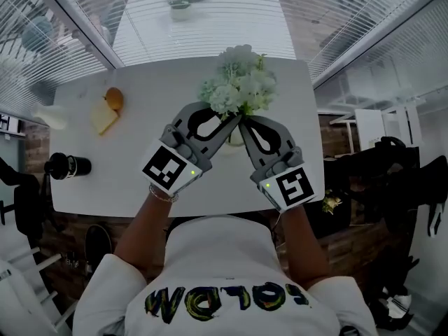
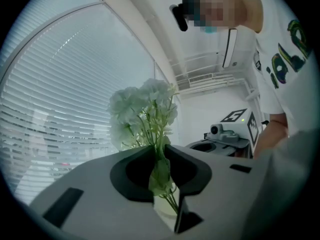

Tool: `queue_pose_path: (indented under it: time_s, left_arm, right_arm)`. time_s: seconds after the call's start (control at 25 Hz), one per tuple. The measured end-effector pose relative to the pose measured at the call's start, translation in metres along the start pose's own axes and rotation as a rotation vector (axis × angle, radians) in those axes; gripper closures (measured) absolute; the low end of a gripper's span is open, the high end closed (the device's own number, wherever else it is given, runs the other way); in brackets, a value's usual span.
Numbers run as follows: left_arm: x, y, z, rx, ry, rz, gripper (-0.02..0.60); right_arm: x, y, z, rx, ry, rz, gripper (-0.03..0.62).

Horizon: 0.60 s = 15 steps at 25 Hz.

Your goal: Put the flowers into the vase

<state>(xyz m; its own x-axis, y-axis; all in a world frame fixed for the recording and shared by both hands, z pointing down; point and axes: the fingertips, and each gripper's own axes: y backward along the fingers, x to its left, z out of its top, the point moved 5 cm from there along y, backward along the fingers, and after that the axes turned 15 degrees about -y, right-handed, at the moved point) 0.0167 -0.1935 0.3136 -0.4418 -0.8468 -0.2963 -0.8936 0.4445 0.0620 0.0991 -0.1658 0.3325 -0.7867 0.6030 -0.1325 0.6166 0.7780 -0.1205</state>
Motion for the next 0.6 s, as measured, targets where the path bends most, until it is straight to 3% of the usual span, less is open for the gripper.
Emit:
queue_pose_path:
  time_s: [0.6]
  left_arm:
    - [-0.017,0.006,-0.027,0.069,0.064,-0.017,0.472]
  right_arm:
    - [-0.001,0.008,-0.03,0.079,-0.074,-0.006,0.58]
